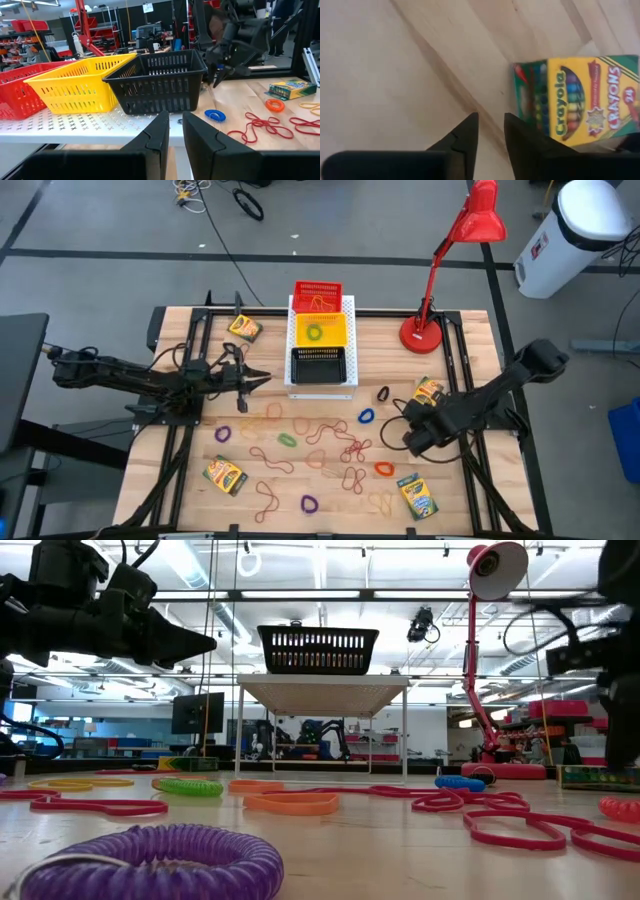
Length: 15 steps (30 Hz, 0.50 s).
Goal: Pick & Place Office Desk Supplies
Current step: Put the yellow crayon box into the black bin on the shelf
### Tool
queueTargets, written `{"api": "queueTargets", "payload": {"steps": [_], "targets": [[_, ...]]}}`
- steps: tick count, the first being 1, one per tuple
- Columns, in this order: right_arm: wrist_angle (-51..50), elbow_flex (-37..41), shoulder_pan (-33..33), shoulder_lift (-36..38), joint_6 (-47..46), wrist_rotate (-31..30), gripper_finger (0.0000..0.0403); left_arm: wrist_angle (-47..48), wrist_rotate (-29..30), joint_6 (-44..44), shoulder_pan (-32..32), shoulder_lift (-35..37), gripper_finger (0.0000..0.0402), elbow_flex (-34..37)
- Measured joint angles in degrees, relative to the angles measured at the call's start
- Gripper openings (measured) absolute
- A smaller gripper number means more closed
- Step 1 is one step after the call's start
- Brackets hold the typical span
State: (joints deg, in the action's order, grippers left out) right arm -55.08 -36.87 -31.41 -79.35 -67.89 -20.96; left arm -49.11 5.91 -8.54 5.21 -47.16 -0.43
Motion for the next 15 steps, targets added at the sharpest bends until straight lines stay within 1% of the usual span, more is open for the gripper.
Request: {"api": "queueTargets", "payload": {"steps": [7, 15], "targets": [[-0.22, 0.03, 0.47, -4.67, 1.09, -2.59, 0.0109, 0.01, 0.0, -0.01, 0.0, 0.0, 0.0062, 0.0], [-0.25, -0.14, 2.8, -11.12, 2.34, -3.22, 0.0109, 0.01, 0.02, 0.0, 0.0, 0.0, 0.0062, 0.0]]}}
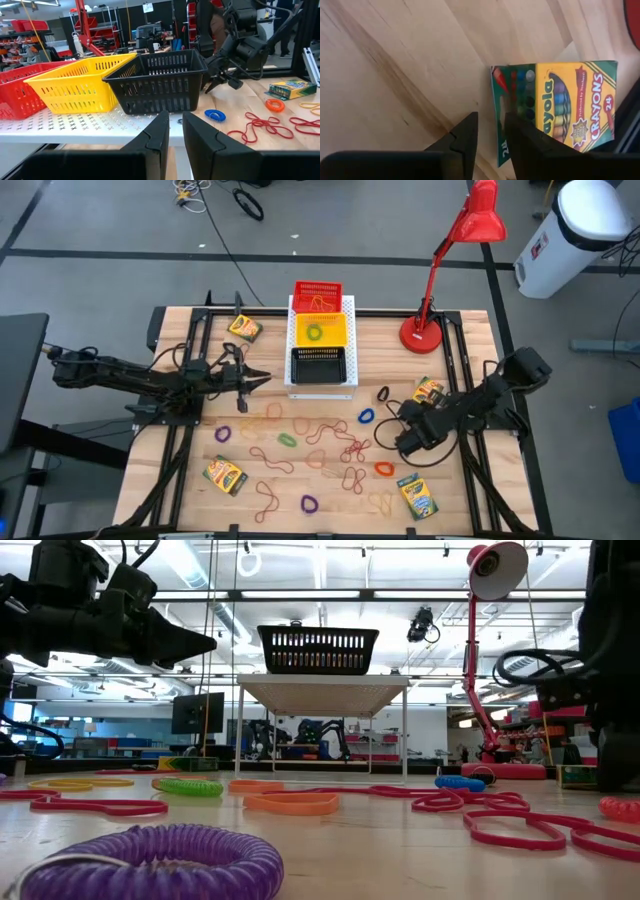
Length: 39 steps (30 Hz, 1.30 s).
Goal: Pick & Place Office Desk Supplies
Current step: Put the yellow crayon box into the black bin on the shelf
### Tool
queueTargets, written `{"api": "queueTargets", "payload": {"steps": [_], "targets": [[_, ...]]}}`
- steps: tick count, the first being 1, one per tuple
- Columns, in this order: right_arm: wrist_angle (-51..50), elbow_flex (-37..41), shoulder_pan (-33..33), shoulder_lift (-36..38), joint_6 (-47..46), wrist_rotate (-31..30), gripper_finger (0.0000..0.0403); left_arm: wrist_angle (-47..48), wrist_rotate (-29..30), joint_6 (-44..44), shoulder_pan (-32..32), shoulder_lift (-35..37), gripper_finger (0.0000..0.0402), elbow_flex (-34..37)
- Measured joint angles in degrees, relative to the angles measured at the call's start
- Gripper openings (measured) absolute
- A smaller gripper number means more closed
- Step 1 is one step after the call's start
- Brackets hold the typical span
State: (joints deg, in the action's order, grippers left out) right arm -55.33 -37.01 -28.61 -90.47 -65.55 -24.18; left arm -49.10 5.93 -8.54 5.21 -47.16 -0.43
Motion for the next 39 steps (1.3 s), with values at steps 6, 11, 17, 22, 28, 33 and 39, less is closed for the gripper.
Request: {"api": "queueTargets", "payload": {"steps": [6, 11, 17, 22, 28, 33, 39], "targets": [[-0.04, -0.07, 0.5, -1.29, 0.47, -0.9, 0.0068, 0.0, 0.0, -0.01, 0.0, 0.0, 0.0062, 0.0], [-3.67, -1.88, 0.49, -1.47, 0.48, -2.06, 0.0011, 0.0, -0.01, -0.02, 0.0, -0.04, 0.0062, 0.0], [-10.44, -6.35, 0.47, -1.47, 0.47, -2.64, 0.0016, 0.0, -0.01, -0.01, 0.0, -0.04, 0.0062, 0.0], [-16.8, -10.93, 0.47, -1.46, 0.46, -4.24, 0.0005, 0.0, -0.01, -0.01, 0.01, -0.04, 0.0062, 0.0], [-24.68, -16.06, 0.58, -1.45, 0.45, -6.43, 0.001, 0.0, -0.02, 0.0, 0.0, -0.04, 0.0062, 0.0], [-29.55, -20.04, 0.58, -1.42, 0.5, -7.9, 0.0007, 0.0, -0.01, -0.01, 0.01, -0.04, 0.0062, 0.0], [-34.5, -23.31, 0.62, -1.1, 3.77, -8.31, 0.0008, 0.0, -0.02, 0.0, 0.02, -0.02, 0.0062, 0.0]]}}
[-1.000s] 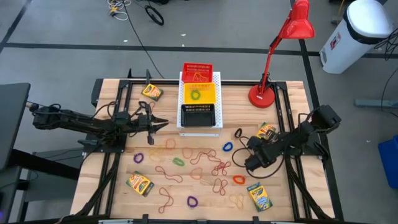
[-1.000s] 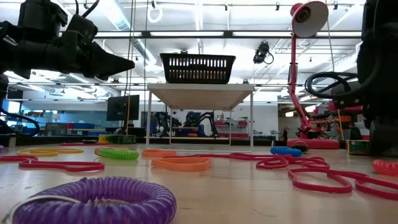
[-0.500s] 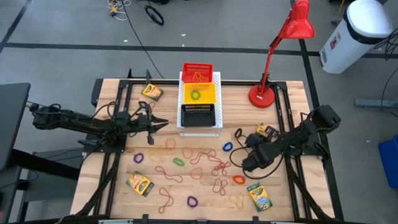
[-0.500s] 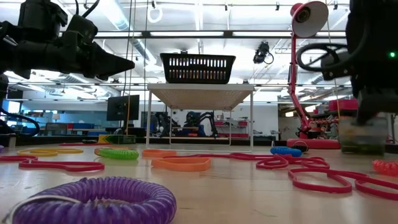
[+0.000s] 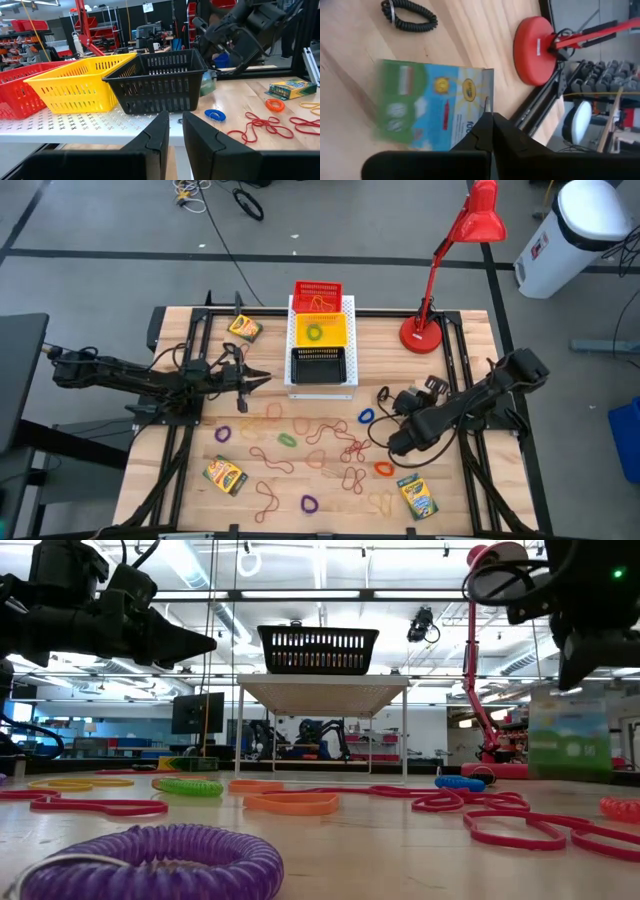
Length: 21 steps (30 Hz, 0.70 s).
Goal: Pick & Place Office Desk Supplies
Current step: Put the yellow crayon box into the black bin on the shelf
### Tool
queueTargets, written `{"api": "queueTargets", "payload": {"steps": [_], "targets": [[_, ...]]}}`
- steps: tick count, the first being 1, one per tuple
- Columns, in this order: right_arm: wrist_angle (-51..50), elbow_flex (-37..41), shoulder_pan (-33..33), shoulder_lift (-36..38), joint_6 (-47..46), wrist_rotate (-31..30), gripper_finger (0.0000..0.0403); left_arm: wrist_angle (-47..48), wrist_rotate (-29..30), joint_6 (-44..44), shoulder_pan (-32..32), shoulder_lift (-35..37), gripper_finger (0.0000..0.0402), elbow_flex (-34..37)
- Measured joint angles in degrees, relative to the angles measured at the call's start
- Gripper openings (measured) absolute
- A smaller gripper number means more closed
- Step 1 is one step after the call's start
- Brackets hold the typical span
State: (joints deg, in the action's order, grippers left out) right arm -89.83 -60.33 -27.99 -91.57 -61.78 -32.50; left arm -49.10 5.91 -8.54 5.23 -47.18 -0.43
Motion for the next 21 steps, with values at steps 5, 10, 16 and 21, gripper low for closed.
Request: {"api": "queueTargets", "payload": {"steps": [5, 10, 16, 21], "targets": [[0.22, -0.14, 0.0, 2.14, 4.37, 0.01, 0.0009, 0.0, 0.02, -0.01, -0.02, 0.0, 0.0062, 0.0], [1.27, -0.14, 0.02, 3.78, 8.12, -0.18, 0.0009, 0.01, 0.01, -0.02, -0.02, 0.0, 0.0062, 0.0], [8.93, -0.14, 0.0, 3.96, 15.64, -0.3, 0.0009, 0.0, 0.02, -0.02, -0.01, 0.02, 0.0062, 0.0], [13.58, -0.14, -0.02, 3.96, 23.78, -0.3, 0.0009, 0.0, 0.0, -0.02, 0.0, 0.04, 0.0062, 0.0]]}}
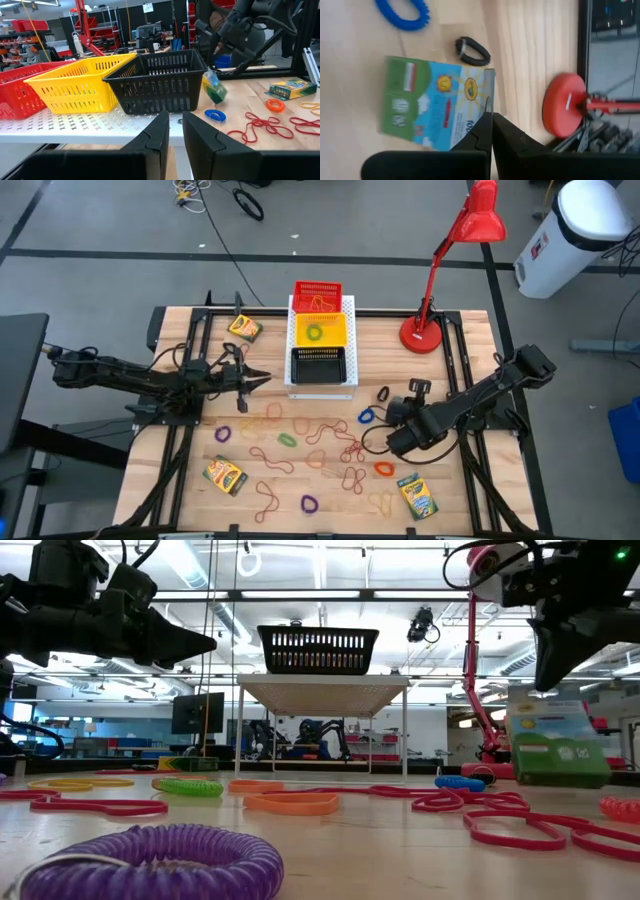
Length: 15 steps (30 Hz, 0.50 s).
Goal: Pick & Place Office Desk Supplies
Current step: Put the yellow crayon box into the black bin on the shelf
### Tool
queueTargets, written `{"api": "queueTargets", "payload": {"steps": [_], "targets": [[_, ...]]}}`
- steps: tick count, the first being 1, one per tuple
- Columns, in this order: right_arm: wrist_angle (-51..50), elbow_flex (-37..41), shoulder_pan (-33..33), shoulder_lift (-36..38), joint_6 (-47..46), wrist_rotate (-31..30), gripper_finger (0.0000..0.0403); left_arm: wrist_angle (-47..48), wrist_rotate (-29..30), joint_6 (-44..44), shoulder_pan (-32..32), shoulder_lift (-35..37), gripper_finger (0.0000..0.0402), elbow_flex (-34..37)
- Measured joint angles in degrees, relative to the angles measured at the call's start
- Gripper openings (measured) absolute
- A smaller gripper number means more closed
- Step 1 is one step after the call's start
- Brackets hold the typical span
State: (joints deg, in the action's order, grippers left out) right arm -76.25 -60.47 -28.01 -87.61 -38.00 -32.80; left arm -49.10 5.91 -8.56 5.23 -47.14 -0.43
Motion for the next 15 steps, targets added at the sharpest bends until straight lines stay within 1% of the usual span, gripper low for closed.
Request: {"api": "queueTargets", "payload": {"steps": [3, 8, 15], "targets": [[1.52, 0.0, 0.0, 0.0, 3.79, -0.2, 0.0009, 0.0, 0.02, 0.01, 0.0, -0.02, 0.0062, 0.0], [4.08, 0.0, -0.18, 0.0, 6.82, -0.22, 0.0009, 0.0, 0.0, 0.0, -0.02, -0.02, 0.0062, 0.0], [6.67, 0.0, -2.33, 0.0, 7.87, -0.15, 0.0009, 0.02, 0.02, 0.0, -0.02, -0.02, 0.0062, 0.0]]}}
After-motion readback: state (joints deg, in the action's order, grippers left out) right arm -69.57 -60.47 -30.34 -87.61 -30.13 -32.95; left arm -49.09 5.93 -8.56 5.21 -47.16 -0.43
